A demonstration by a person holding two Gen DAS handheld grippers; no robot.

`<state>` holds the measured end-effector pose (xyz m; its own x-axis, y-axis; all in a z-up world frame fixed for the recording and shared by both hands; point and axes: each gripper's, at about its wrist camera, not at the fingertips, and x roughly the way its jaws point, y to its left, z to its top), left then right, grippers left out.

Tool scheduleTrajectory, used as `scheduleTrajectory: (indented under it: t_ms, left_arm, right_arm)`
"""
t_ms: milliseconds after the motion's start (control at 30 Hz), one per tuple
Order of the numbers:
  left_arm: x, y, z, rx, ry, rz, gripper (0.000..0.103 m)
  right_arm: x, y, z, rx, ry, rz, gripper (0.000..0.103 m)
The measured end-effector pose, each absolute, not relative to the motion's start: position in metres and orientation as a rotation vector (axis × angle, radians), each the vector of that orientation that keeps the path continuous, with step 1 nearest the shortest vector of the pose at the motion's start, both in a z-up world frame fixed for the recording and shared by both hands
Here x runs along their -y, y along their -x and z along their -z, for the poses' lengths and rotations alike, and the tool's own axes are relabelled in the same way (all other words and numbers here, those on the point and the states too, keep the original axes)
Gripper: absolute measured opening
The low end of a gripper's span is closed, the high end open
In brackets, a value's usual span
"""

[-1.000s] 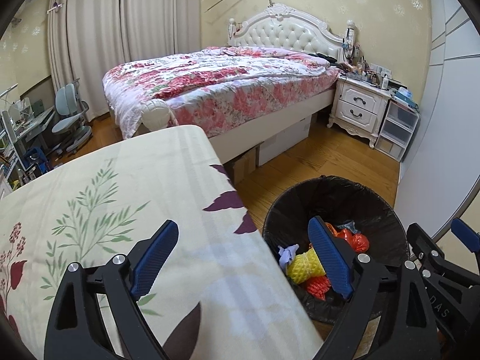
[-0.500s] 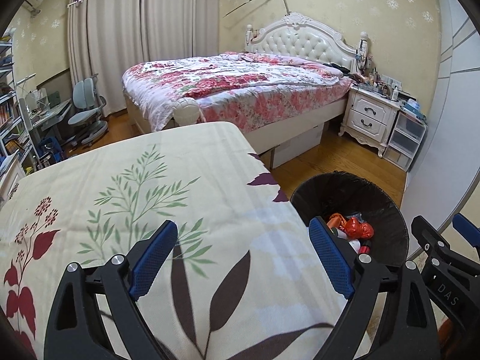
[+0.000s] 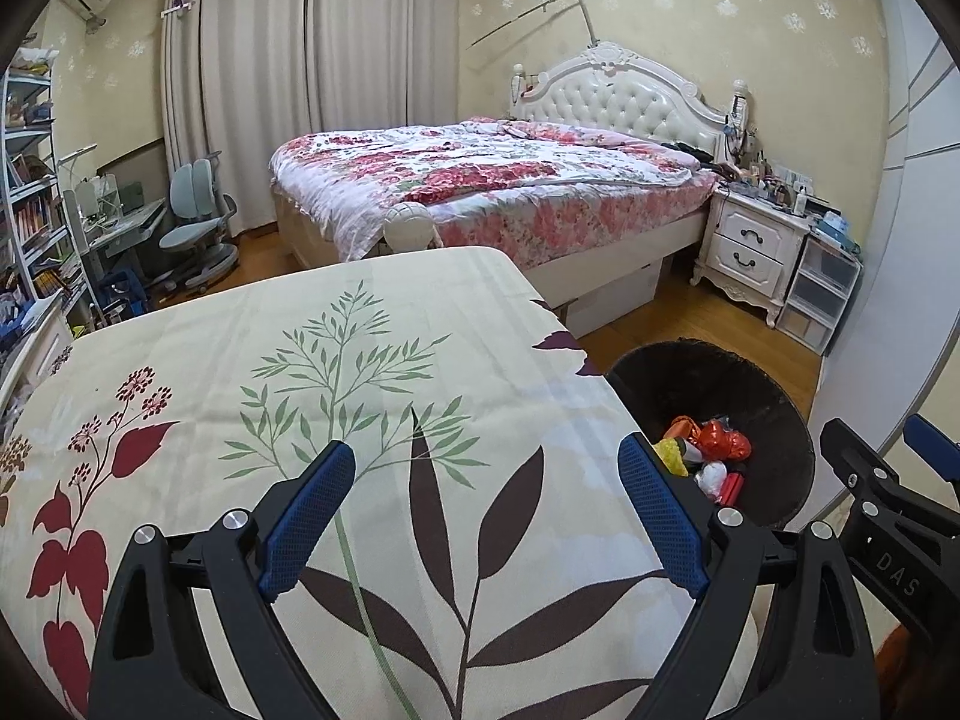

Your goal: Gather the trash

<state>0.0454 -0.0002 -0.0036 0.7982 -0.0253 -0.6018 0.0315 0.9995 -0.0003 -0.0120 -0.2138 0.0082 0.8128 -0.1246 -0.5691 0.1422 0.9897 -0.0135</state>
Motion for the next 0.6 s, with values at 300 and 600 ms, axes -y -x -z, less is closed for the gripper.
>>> scheduleTrajectory:
  t_ms: [300,600]
  left_arm:
    - [-0.0015,-0.0375,0.0022,-0.634,-0.006,0.029,0.089]
    - [-0.0011,-0.0378,0.002,-0.636,-0.006,0.035,0.089]
  right_arm:
    - [0.2101,0.0162,-0.0082,-0.598,-0.029,0.14,0.087]
    - [0.2107,0.0168,-0.0082,-0.599,-0.029,0.141,0.087]
